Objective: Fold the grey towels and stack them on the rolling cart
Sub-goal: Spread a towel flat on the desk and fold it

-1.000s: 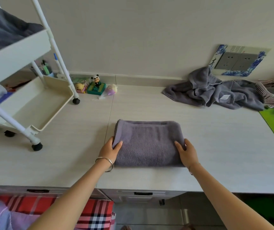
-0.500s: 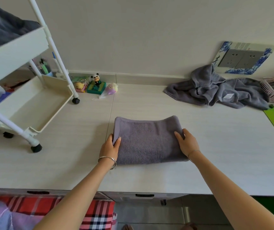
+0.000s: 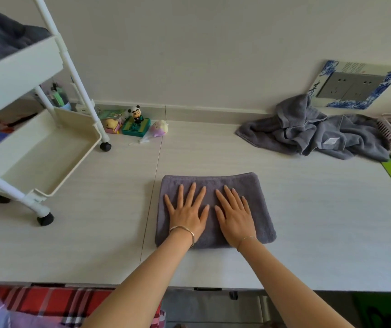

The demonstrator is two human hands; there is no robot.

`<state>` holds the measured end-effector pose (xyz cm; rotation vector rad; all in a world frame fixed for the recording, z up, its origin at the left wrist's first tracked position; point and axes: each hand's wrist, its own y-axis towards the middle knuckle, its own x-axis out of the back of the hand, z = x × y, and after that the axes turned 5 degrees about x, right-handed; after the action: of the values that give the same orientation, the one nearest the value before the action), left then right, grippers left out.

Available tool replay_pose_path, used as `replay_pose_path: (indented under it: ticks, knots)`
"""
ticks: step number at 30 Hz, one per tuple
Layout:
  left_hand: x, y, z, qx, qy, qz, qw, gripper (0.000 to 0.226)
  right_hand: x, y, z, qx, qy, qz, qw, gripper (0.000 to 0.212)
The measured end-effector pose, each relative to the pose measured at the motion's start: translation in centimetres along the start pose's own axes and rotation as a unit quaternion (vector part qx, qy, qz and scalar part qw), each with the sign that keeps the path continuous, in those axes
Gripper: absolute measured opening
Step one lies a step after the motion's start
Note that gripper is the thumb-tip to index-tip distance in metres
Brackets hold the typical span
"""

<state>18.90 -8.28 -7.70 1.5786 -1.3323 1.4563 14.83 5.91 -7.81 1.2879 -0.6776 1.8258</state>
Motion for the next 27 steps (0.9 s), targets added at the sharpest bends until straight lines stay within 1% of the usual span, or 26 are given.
replay_pose_path:
  ticks: [3, 5, 7, 9, 12, 13, 14, 15, 16, 17, 18, 19, 21, 22, 24, 26, 27]
  knots:
    - [-1.0, 0.4, 0.5, 0.04, -0.019, -0.033, 0.998, 0.068, 0.1, 0.4, -1.3, 0.034, -0.032, 0.037, 0.998, 0.059]
    - [-0.7, 0.5, 0.4, 0.05, -0.018, -0.03, 0.998, 0.068, 0.5, 0.6, -2.1, 0.05, -0.045, 0.049, 0.997, 0.056]
    - [-0.6, 0.5, 0.6, 0.064, -0.009, -0.017, 0.998, 0.065, 0.8, 0.4, -2.9, 0.049, -0.058, 0.05, 0.996, 0.057]
    - [-0.1, 0.8, 1.2, 0.091, -0.023, -0.005, 0.996, 0.062, 1.2, 0.2, -4.0, 0.026, -0.063, 0.046, 0.997, 0.064]
    - [1.1, 0.9, 2.6, 0.12, -0.039, 0.01, 0.992, 0.066, 2.0, 0.2, -5.1, -0.021, -0.057, 0.039, 0.997, 0.085]
    - [1.4, 1.1, 3.1, 0.12, -0.041, 0.021, 0.992, 0.066, 2.4, 0.3, -5.2, -0.037, -0.057, 0.049, 0.996, 0.085]
    - [1.7, 1.2, 3.4, 0.119, -0.045, 0.033, 0.991, 0.066, 2.8, 0.5, -5.5, -0.055, -0.053, 0.063, 0.995, 0.079]
    - [2.2, 1.0, 4.0, 0.119, -0.053, 0.035, 0.991, 0.066, 3.2, 0.6, -5.4, -0.076, -0.038, 0.069, 0.994, 0.071]
    - [2.7, 0.8, 4.5, 0.121, -0.066, 0.03, 0.99, 0.067, 3.6, 0.6, -5.4, -0.098, 0.001, 0.05, 0.994, 0.068]
    - [3.2, 0.5, 5.1, 0.127, -0.087, 0.017, 0.988, 0.068, 4.1, 0.4, -5.4, -0.123, 0.057, 0.01, 0.991, 0.067]
    - [3.6, 0.2, 5.7, 0.135, -0.115, 0.005, 0.984, 0.069, 4.6, 0.1, -5.6, -0.152, 0.123, -0.031, 0.98, 0.067]
    - [4.0, -0.3, 6.4, 0.149, -0.147, -0.003, 0.978, 0.071, 5.2, -0.2, -5.6, -0.181, 0.184, -0.052, 0.965, 0.067]
    - [4.3, -1.1, 7.4, 0.188, -0.198, 0.008, 0.962, 0.073, 5.9, -0.8, -6.2, -0.247, 0.271, -0.037, 0.929, 0.066]
    - [4.5, -1.5, 7.8, 0.206, -0.212, 0.026, 0.955, 0.074, 6.0, -1.0, -6.7, -0.279, 0.298, -0.024, 0.913, 0.064]
    - [4.5, -2.0, 8.1, 0.225, -0.226, 0.095, 0.943, 0.078, 5.9, -1.4, -7.4, -0.325, 0.319, -0.012, 0.89, 0.063]
    - [4.5, -2.1, 8.0, 0.236, -0.256, 0.159, 0.924, 0.078, 5.7, -1.6, -7.7, -0.337, 0.322, 0.008, 0.885, 0.062]
    - [4.5, -2.1, 7.9, 0.244, -0.279, 0.174, 0.912, 0.077, 5.7, -1.8, -7.5, -0.34, 0.327, 0.023, 0.881, 0.059]
